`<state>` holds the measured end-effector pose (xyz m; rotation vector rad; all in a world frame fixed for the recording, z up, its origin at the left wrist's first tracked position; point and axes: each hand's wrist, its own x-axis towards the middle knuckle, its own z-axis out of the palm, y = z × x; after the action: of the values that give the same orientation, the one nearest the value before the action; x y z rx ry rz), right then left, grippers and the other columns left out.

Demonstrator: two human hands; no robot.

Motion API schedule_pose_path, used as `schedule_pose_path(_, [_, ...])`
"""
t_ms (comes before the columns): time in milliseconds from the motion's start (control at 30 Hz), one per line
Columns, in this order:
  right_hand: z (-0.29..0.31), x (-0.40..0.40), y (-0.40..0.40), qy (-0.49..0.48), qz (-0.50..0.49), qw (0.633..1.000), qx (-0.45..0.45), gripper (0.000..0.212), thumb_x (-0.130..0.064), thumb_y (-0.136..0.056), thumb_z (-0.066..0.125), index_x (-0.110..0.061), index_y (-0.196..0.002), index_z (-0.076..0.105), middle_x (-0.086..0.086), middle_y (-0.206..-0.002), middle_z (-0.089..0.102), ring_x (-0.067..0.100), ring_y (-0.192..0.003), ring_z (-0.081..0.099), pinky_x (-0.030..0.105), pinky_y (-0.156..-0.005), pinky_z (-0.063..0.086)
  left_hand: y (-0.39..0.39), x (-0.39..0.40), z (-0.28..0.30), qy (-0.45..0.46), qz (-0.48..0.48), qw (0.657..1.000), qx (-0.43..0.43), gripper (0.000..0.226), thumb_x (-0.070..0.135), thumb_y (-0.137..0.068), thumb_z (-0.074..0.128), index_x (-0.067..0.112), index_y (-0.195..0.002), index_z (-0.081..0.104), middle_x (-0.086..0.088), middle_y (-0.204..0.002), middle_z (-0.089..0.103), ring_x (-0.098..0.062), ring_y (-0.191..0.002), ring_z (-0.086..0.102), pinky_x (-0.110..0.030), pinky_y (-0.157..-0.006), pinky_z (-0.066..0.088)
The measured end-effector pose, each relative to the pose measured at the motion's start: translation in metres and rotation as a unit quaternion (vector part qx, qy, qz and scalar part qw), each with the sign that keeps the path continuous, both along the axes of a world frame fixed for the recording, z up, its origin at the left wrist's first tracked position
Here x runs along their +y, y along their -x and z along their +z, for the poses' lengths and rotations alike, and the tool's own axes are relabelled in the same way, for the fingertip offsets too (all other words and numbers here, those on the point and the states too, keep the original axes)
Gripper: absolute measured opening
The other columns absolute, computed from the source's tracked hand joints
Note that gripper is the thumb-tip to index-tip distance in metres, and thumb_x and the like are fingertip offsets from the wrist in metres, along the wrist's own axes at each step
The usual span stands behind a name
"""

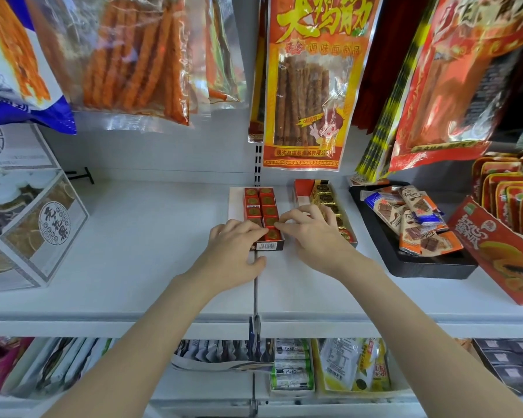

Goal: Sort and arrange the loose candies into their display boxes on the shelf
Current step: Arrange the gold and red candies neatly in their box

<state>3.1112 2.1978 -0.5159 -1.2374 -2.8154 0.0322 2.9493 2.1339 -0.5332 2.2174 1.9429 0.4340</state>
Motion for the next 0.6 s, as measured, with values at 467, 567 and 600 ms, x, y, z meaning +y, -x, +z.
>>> schedule_pose_path(467, [0.003, 0.004, 0.001, 0.035, -0.02, 0.998, 0.05, 0.044, -0.007, -0.093, 0.044, -0.025, -0.133, 0.046, -0.007, -0.137, 0.043, 0.02, -0.131, 0.024, 0.05, -0.112, 0.009, 0.006, 0.0, 0.004, -0.02, 0.002, 0.999, -0.032, 0.043, 0.028, -0.091, 0.048, 0.026, -0.134, 0.043, 0.009, -0.131, 0.046, -0.013, -0.122, 0.037, -0.029, -0.104, 0.023])
schedule_pose_path(567, [0.008, 0.007, 0.001, 0.044, -0.037, 0.995, 0.077, 0.044, -0.005, -0.092, 0.046, -0.024, -0.131, 0.049, -0.007, -0.138, 0.045, 0.018, -0.133, 0.024, 0.047, -0.113, 0.01, 0.012, -0.001, 0.007, -0.042, 0.019, 0.997, -0.055, 0.039, 0.023, -0.09, 0.051, 0.021, -0.129, 0.05, 0.004, -0.126, 0.051, -0.016, -0.118, 0.042, -0.031, -0.101, 0.027])
schedule_pose_path(600, [0.01, 0.007, 0.001, 0.048, -0.043, 0.994, 0.086, 0.043, -0.005, -0.092, 0.043, -0.023, -0.13, 0.05, -0.006, -0.138, 0.046, 0.018, -0.133, 0.024, 0.046, -0.113, 0.01, 0.013, -0.001, 0.008, -0.047, 0.025, 0.997, -0.056, 0.038, 0.022, -0.09, 0.05, 0.02, -0.128, 0.052, 0.003, -0.126, 0.053, -0.017, -0.116, 0.043, -0.031, -0.1, 0.028])
